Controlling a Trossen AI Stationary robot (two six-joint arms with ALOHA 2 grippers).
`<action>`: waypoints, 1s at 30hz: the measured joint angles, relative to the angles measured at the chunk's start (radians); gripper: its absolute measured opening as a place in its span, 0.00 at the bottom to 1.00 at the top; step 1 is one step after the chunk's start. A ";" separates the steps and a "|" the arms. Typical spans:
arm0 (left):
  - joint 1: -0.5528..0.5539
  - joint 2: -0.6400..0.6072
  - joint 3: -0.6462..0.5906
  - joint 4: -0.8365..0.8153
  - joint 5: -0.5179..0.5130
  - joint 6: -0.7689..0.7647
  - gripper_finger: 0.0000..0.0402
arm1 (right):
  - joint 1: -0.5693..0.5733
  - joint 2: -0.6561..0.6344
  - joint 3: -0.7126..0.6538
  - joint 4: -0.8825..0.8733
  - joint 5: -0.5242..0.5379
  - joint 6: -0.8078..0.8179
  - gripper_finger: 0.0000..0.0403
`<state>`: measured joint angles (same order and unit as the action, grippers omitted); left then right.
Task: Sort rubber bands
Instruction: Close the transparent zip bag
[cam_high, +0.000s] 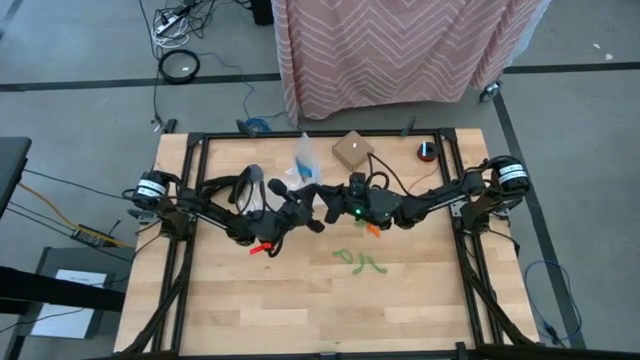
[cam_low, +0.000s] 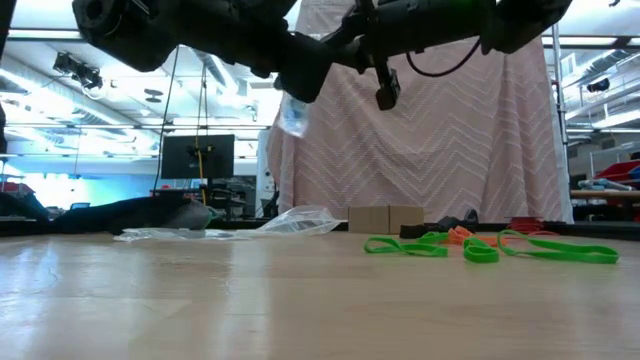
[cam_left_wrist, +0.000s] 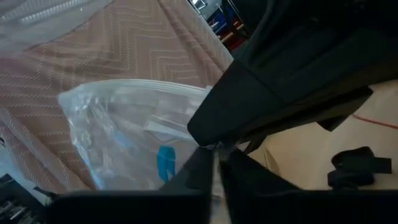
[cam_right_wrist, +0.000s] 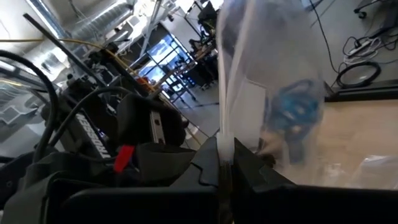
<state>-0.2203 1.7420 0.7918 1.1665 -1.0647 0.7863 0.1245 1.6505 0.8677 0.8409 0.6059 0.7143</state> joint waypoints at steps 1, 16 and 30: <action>-0.001 0.000 0.000 -0.005 -0.001 0.003 0.03 | 0.000 0.000 0.000 -0.003 -0.003 0.000 0.00; -0.016 0.000 0.000 -0.016 -0.161 0.126 0.00 | 0.008 -0.002 -0.001 -0.001 -0.118 -0.267 0.22; -0.046 0.000 -0.088 -0.056 -0.148 -0.011 0.00 | 0.039 -0.083 -0.002 -0.381 0.230 -0.672 0.41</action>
<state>-0.2662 1.7416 0.7040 1.1105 -1.2129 0.7748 0.1633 1.5679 0.8658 0.4597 0.8357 0.0425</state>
